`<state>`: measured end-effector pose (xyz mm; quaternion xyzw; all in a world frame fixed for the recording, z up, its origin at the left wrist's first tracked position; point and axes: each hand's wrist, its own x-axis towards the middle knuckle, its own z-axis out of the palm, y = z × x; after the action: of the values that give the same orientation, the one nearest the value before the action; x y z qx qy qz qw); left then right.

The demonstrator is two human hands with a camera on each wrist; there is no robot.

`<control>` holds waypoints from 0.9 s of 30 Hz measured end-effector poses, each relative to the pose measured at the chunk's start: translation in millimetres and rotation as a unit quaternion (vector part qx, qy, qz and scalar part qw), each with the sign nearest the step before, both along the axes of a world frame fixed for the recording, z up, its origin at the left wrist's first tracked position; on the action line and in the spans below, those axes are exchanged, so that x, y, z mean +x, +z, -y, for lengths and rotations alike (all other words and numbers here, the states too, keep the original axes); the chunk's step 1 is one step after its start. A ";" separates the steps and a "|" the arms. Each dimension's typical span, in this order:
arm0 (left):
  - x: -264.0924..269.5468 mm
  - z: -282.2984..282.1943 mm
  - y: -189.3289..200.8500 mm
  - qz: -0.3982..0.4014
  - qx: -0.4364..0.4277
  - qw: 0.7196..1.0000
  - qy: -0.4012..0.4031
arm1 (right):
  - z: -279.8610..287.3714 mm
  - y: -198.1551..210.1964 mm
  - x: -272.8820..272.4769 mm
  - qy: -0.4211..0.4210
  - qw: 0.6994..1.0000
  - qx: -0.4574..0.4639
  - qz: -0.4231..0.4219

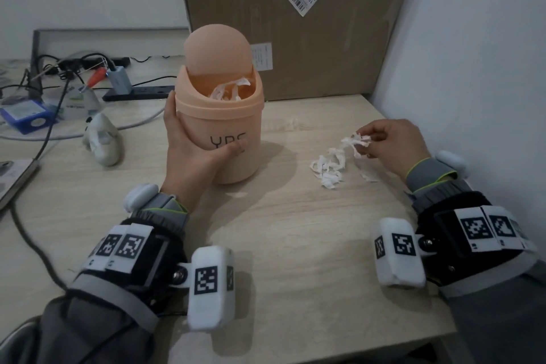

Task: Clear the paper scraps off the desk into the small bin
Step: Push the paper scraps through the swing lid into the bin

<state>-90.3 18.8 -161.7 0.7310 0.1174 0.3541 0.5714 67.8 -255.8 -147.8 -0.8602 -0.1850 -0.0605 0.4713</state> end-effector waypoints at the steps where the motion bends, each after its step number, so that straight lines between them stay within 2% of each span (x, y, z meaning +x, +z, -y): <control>1: 0.1 -0.1 0.0 0.001 0.000 1.000 -0.002 | -0.9 1.7 -1.7 0.000 0.999 0.040 0.000; 6: -2.3 0.4 1.0 0.003 -0.009 1.000 -0.010 | -15.9 22.5 -17.1 0.029 0.979 0.201 -0.016; 14: -2.1 3.8 0.7 0.002 -0.003 1.000 -0.015 | -73.1 93.1 -54.0 0.137 0.970 0.195 0.053; 16: -2.0 3.6 0.0 0.003 0.001 1.000 -0.014 | -92.2 104.4 -61.5 0.144 0.973 0.156 0.086; 20: 0.6 4.0 -1.9 0.011 0.004 1.000 -0.008 | -123.8 106.0 -70.2 0.096 0.980 -0.013 0.176; 24: 1.9 3.4 -4.7 0.015 0.014 1.000 -0.007 | -143.5 99.8 -77.2 0.110 0.973 -0.074 0.191; 27: 2.3 4.5 -5.4 0.015 0.027 0.999 -0.013 | -151.1 96.1 -78.1 0.147 0.957 -0.173 0.181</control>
<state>-88.0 14.3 -167.1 0.7423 0.0900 0.3605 0.5577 -10.3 -104.7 -51.7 -0.8665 -0.3991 -0.1124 0.2781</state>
